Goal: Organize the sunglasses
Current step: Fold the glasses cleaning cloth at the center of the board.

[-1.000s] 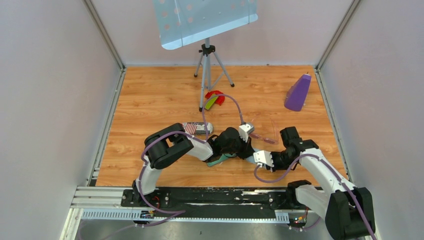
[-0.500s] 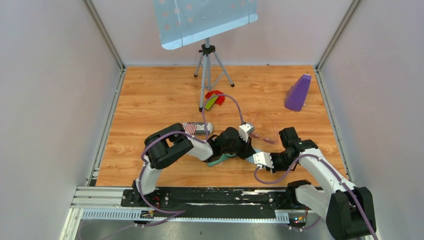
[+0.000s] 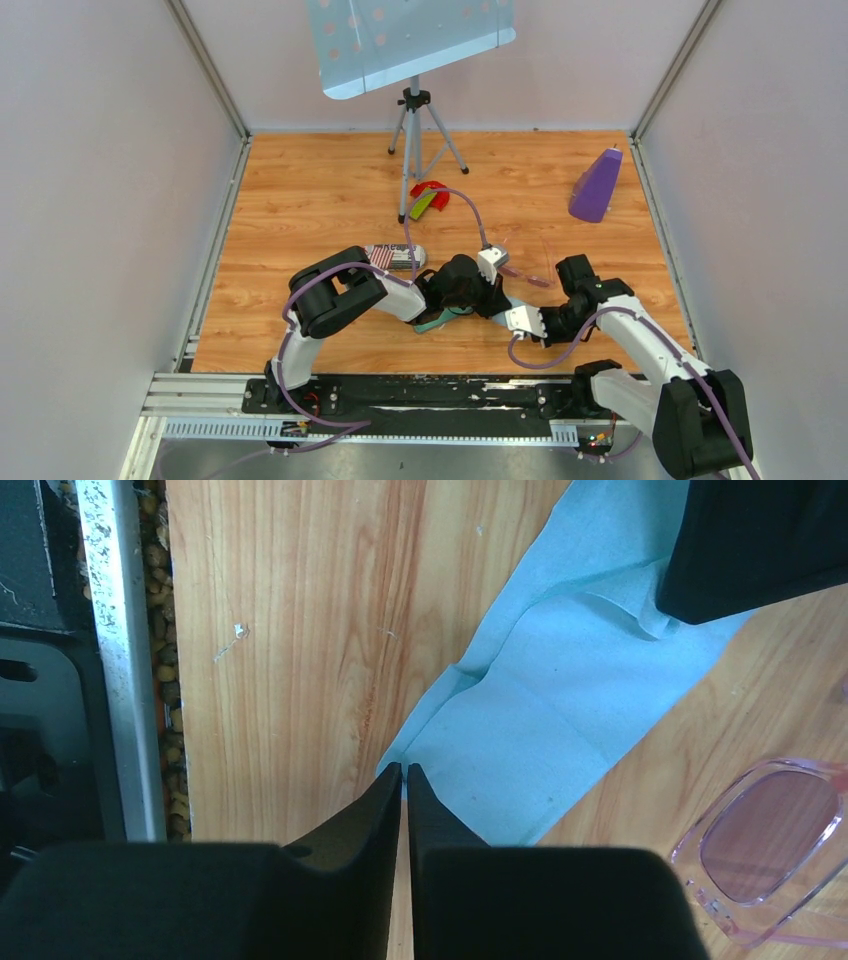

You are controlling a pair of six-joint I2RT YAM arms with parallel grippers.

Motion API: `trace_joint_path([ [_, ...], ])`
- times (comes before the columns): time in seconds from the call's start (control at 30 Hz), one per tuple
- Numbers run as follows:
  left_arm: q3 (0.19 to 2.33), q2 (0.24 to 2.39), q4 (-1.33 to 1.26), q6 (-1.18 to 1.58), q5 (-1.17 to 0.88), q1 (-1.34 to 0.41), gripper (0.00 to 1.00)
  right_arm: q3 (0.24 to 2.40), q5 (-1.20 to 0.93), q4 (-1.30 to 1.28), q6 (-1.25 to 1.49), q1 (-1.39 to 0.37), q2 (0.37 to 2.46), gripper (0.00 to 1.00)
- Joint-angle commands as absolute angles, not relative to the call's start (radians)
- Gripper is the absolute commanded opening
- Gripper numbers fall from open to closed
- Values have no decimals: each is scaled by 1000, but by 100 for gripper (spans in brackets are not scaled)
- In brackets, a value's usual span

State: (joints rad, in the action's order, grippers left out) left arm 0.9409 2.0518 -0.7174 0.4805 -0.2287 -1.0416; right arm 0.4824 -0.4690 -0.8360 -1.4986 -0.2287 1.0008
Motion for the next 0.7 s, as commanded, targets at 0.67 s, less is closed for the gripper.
trace_joint_path([
  [0.67, 940, 2057, -773, 477, -247, -1034, 7, 537, -437, -903, -1452, -261, 988, 0],
])
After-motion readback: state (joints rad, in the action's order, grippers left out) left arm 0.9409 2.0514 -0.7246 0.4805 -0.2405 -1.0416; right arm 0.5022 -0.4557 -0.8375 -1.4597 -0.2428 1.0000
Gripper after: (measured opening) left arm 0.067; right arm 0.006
